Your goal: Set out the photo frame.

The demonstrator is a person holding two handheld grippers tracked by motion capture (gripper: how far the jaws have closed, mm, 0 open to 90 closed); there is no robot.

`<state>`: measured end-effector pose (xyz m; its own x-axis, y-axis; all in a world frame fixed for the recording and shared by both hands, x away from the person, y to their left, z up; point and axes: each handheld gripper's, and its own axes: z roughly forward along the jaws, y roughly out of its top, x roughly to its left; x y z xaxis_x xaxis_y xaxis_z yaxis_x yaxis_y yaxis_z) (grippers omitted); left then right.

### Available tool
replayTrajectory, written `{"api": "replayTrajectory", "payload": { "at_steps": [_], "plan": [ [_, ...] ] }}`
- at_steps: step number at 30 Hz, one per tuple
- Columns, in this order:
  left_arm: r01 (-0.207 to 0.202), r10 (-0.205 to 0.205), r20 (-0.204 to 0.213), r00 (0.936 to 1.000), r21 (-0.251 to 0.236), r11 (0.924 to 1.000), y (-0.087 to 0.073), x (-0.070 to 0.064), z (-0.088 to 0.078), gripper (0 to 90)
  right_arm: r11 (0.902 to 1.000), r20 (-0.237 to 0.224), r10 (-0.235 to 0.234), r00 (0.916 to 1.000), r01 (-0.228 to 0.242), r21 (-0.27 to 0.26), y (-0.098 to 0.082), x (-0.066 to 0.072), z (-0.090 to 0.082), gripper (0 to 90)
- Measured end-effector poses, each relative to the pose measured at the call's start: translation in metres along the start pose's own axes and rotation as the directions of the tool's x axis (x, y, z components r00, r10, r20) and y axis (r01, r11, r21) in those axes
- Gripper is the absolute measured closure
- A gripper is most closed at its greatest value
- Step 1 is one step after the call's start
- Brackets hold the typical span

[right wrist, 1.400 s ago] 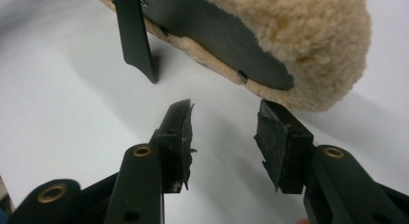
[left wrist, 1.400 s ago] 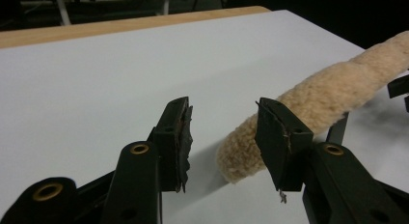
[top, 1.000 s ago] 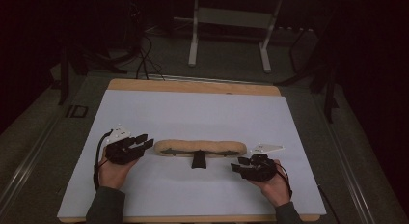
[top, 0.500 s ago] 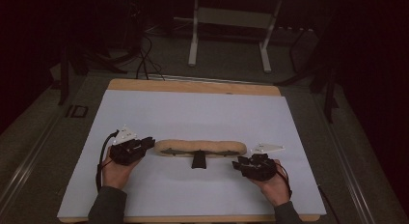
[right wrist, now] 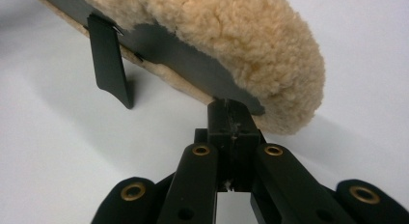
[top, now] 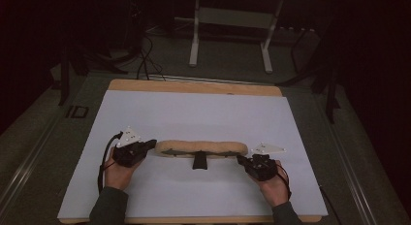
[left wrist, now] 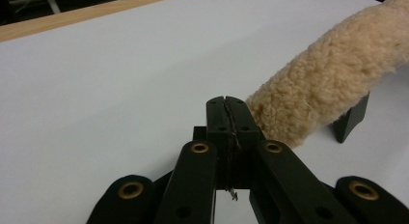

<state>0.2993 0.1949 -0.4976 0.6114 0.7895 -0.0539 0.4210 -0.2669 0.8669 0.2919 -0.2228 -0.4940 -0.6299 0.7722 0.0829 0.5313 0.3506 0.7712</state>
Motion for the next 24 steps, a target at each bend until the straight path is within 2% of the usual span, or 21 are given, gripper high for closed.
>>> {"api": "replayTrajectory", "payload": {
  "at_steps": [7,24],
  "plan": [
    [-0.001,0.001,-0.006,1.0,-0.002,1.0,-0.001,0.0,0.001,90.0,0.9998,0.009,0.016,0.9998,-0.016,-0.01,0.002,-0.001,0.004,89.9],
    [-0.014,0.014,-0.003,0.9999,0.003,0.9999,-0.004,-0.003,0.001,90.0,0.9999,0.027,0.015,0.9995,-0.015,-0.006,0.005,0.002,0.012,89.9]
  ]
}}
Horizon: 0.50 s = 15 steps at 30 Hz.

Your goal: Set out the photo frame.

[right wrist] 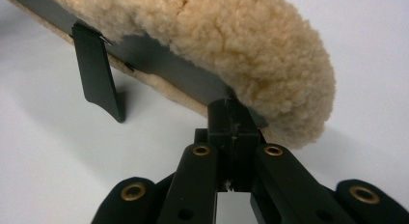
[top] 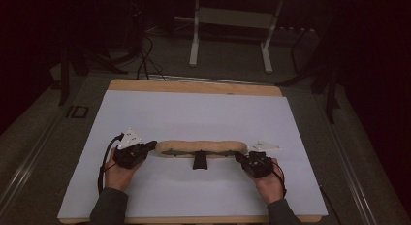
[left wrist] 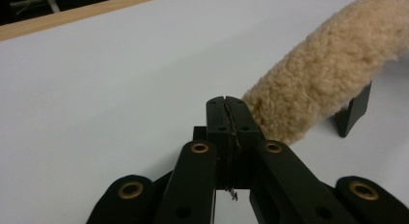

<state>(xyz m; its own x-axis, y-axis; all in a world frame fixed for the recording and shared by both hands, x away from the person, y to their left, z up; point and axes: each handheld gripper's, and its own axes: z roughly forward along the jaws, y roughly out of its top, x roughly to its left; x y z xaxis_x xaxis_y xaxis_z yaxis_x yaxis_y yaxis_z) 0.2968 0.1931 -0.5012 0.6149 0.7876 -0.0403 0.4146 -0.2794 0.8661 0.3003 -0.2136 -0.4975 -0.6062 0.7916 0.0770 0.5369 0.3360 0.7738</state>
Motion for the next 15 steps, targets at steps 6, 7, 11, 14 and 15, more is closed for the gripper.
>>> {"api": "replayTrajectory", "payload": {
  "at_steps": [6,7,11,14,15],
  "plan": [
    [-0.002,0.002,0.0,1.0,0.002,1.0,-0.0015,-0.0027,-0.0023,90.0,1.0,0.001,0.003,1.0,-0.003,-0.004,0.0008,0.001,0.0013,89.9],
    [-0.003,0.003,0.002,1.0,0.003,1.0,-0.0018,-0.0026,-0.0027,90.0,1.0,0.001,0.004,1.0,-0.004,-0.006,0.001,0.001,0.0018,89.9],
    [0.005,-0.005,0.009,0.9999,0.002,1.0,-0.0032,-0.0035,-0.0042,90.0,1.0,0.002,0.009,1.0,-0.009,-0.005,0.0017,0.002,0.0036,89.9],
    [0.002,-0.002,0.013,0.9999,0.004,1.0,-0.0039,-0.0046,-0.0054,90.0,0.9999,0.001,0.013,0.9999,-0.013,-0.007,0.0026,0.0023,0.0051,89.9],
    [0.003,-0.003,0.013,0.9999,0.005,1.0,-0.004,-0.0049,-0.0056,90.0,0.9998,0.002,0.016,0.9999,-0.016,-0.007,0.003,0.0021,0.0055,89.9]
  ]
}}
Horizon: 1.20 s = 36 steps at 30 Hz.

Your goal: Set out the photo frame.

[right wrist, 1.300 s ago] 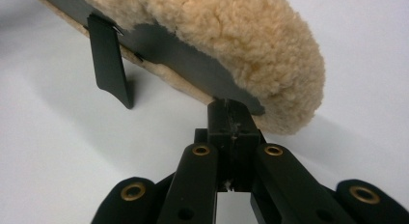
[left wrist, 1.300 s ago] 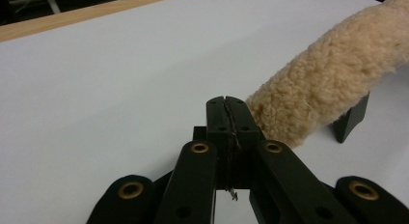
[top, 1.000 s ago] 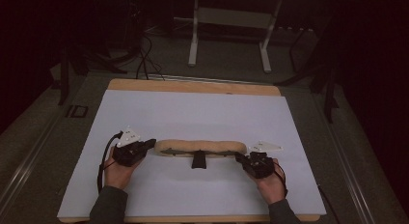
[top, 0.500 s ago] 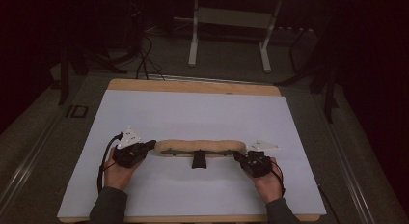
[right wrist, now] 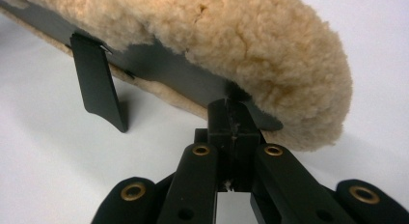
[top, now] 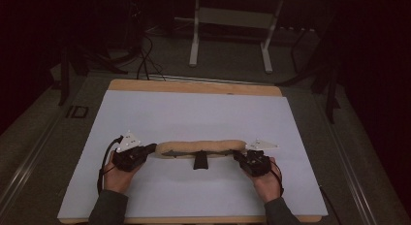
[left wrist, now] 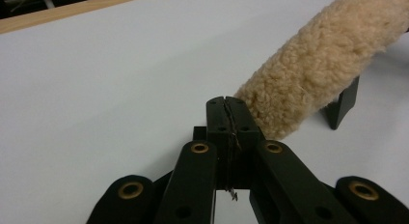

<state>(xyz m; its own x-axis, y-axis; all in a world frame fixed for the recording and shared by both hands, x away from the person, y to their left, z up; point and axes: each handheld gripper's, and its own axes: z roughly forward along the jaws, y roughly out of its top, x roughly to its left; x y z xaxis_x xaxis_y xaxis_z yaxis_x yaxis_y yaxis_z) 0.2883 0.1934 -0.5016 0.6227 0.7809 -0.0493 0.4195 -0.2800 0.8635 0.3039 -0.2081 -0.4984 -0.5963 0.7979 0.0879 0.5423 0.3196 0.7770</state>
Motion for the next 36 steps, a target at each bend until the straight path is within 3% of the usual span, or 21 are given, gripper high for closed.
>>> {"api": "replayTrajectory", "payload": {
  "at_steps": [10,19,36],
  "plan": [
    [-0.012,0.012,0.007,0.9999,-0.001,0.9999,-0.001,-0.003,-0.002,90.0,1.0,0.001,0.008,1.0,-0.008,-0.003,0.002,-0.003,0.001,89.9],
    [0.023,-0.022,0.009,0.9997,-0.021,0.9995,0.002,0.002,0.007,90.0,1.0,-0.005,0.008,1.0,-0.008,0.004,0.003,-0.003,0.002,89.9],
    [-0.045,0.045,-0.005,0.999,-0.005,0.999,-0.001,-0.014,-0.001,90.0,1.0,-0.008,0.004,1.0,-0.004,0.006,0.012,0.004,0.011,89.9]
  ]
}}
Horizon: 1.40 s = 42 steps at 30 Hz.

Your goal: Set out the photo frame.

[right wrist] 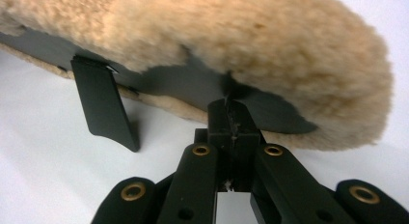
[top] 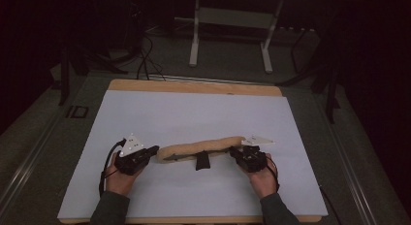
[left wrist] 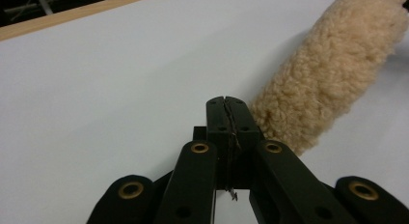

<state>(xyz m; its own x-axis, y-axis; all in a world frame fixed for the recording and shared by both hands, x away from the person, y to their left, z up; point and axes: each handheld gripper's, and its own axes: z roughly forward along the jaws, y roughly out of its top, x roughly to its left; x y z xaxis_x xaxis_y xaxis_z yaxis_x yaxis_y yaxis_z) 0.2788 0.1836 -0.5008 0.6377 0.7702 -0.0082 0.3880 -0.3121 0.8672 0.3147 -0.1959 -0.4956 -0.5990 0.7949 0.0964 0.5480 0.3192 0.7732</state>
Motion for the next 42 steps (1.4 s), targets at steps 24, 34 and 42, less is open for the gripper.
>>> {"api": "replayTrajectory", "payload": {
  "at_steps": [24,34,42],
  "plan": [
    [-0.052,0.053,0.027,0.9983,-0.016,0.9985,0.0,-0.022,-0.002,90.0,0.9987,0.002,-0.045,0.999,0.045,0.023,0.012,0.014,0.009,89.9],
    [-0.054,0.056,0.069,0.9961,-0.022,0.9983,0.0,-0.029,-0.003,90.0,0.9983,0.002,-0.05,0.9987,0.05,0.029,0.015,0.017,0.012,89.9],
    [-0.07,0.073,0.108,0.9914,-0.028,0.9971,-0.001,-0.038,-0.004,90.0,0.9983,0.0,-0.052,0.9986,0.052,0.027,0.017,0.02,0.014,89.9]
  ]
}}
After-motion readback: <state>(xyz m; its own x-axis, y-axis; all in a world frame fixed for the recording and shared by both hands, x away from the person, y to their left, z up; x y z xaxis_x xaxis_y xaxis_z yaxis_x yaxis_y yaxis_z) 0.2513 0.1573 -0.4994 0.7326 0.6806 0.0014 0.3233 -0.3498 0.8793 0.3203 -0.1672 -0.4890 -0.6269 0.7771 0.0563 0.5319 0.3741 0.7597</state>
